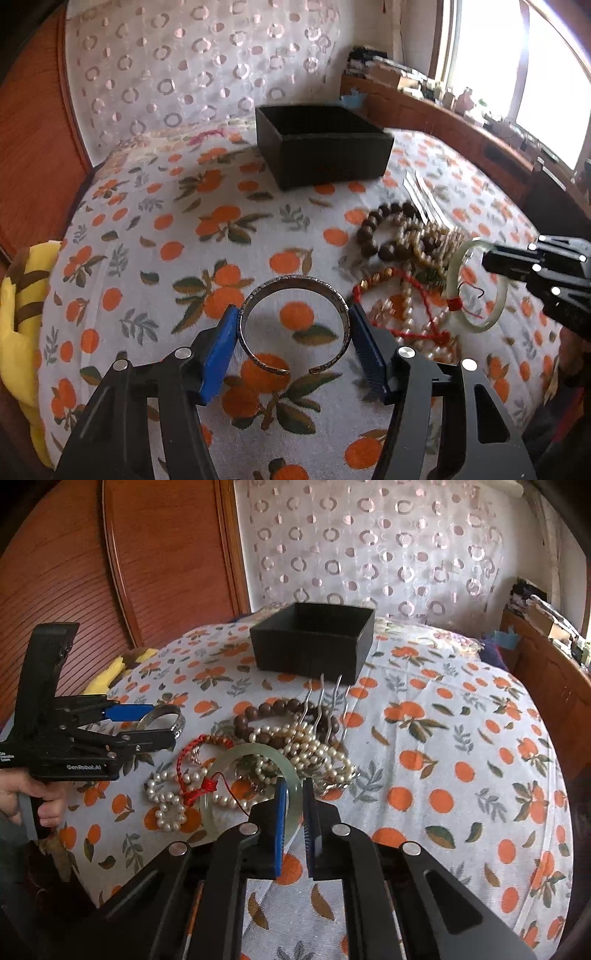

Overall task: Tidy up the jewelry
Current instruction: 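Grasp the silver bangle with the left gripper while the right gripper grasps the green jade bangle, then lower the silver bangle into the black box and open the left gripper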

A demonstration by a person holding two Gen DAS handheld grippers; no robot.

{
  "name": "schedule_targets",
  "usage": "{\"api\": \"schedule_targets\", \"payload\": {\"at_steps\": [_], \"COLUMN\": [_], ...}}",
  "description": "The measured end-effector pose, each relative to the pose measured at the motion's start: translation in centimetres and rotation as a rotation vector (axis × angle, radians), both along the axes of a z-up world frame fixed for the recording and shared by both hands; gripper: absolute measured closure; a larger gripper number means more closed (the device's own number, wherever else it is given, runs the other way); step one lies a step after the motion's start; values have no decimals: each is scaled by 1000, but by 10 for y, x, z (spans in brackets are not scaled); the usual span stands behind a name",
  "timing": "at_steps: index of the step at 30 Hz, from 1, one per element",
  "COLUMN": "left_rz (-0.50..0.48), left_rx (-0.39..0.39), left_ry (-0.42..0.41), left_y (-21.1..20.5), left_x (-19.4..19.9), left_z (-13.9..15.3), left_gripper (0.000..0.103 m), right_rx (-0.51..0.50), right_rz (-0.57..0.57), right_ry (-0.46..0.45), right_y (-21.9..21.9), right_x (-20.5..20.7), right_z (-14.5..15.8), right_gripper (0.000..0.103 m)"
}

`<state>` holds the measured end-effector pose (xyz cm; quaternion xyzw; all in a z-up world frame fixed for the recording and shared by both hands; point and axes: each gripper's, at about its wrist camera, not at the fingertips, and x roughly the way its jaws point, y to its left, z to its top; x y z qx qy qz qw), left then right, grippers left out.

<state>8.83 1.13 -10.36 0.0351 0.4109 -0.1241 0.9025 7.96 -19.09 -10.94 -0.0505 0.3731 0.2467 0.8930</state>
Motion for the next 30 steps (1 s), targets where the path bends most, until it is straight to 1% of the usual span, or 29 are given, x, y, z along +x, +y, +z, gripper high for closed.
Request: {"api": "schedule_targets", "payload": {"at_steps": [4, 8, 15, 21, 25, 30], "left_rz": [4, -10, -37, -47, -56, -76], "left_rx": [-19, -25, 4, 5, 15, 48], "left_ry": [-39, -71, -124, -126, -122, -102], "left_y": [-1, -7, -24, -35, -45, -58], "left_x": [8, 27, 70, 106, 131, 158], "left_z": [16, 33, 59, 67, 69, 63], "left_gripper": [45, 45, 45, 45, 45, 45], "right_rx": [4, 1, -1, -21, -12, -3], "right_rz": [-6, -8, -28, -63, -80, -98], "right_ry": [-28, -61, -127, -165, -173, -170], "right_y": [-3, -5, -15, -26, -36, -45], "right_x": [5, 15, 42, 70, 87, 107], "right_z": [10, 23, 48, 60, 64, 63], "right_gripper": [93, 93, 93, 93, 93, 93]}}
